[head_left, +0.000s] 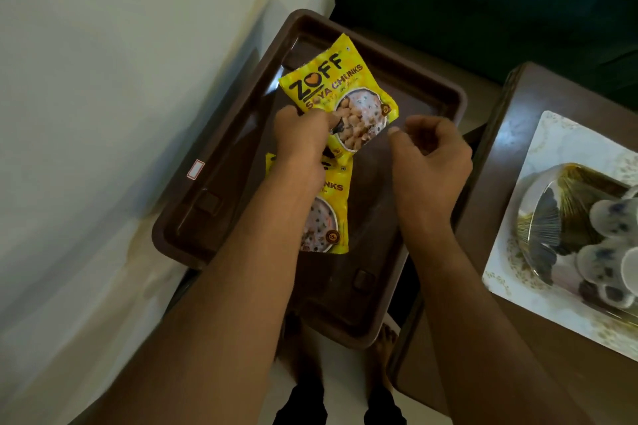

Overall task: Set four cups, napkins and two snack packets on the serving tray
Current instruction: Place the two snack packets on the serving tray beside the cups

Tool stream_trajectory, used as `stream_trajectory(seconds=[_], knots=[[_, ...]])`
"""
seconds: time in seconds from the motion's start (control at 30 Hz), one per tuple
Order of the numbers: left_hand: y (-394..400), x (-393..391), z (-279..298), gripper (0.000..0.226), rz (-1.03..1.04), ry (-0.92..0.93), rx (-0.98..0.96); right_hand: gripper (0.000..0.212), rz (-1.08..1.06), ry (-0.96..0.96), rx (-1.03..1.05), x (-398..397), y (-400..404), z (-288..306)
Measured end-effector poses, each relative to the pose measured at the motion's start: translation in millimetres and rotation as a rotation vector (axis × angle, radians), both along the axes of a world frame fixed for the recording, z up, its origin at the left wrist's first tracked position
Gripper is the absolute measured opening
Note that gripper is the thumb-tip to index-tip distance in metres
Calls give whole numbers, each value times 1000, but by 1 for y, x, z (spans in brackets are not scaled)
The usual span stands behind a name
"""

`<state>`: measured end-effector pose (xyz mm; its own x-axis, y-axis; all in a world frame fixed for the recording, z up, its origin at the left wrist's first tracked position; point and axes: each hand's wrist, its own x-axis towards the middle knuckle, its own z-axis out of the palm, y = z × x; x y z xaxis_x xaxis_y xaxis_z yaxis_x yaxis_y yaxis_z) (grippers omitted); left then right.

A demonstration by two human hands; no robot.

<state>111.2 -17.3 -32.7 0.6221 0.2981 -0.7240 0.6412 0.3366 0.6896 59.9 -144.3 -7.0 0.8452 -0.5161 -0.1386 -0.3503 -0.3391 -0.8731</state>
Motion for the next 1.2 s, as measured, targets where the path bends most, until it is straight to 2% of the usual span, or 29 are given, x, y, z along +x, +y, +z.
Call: stream_trajectory(seconds=[0.1, 0.2, 0.23, 0.3, 0.37, 0.47, 0.57, 0.67, 0.73, 0.8, 0.9, 1.03, 1.1, 1.2], knots=[[17, -10, 11, 32, -72, -49, -74, 56, 87, 36, -28, 11, -11, 0], [30, -26, 25, 37, -204, -100, -181, 83, 275, 215, 173, 19, -16, 3], [33, -30, 29, 36, -240, -108, -218, 80, 332, 263, 261, 19, -16, 4], [35, -37, 33, 32, -307, -103, -234, 55, 394, 297, 356, 18, -13, 4], [32, -43, 31, 27, -353, -100, -137, 38, 400, 307, 361, 12, -10, 3], [27, -51, 24, 29, -339, -127, 39, 31, 371, 359, 425, 6, -12, 2], [24, -59, 24, 34, -321, -162, 64, 31, 354, 406, 478, 4, -16, 5], [26, -66, 27, 30, -295, -184, 102, 34, 325, 361, 495, -1, -16, 10], [32, -71, 27, 27, -240, -186, 271, 28, 279, 345, 507, -4, -17, 12], [41, -77, 26, 34, -215, -162, 546, 19, 235, 343, 520, -6, -19, 11], [52, -89, 24, 48, -334, -51, 769, 13, 189, 304, 559, -10, -22, 11], [48, -99, 22, 65, -508, 91, 832, 25, 163, 281, 572, -17, -24, 12], [45, -99, 18, 70, -498, 107, 829, 35, 160, 289, 569, -19, -25, 12], [47, -98, 15, 70, -382, 126, 684, 41, 164, 303, 581, -24, -27, 13]])
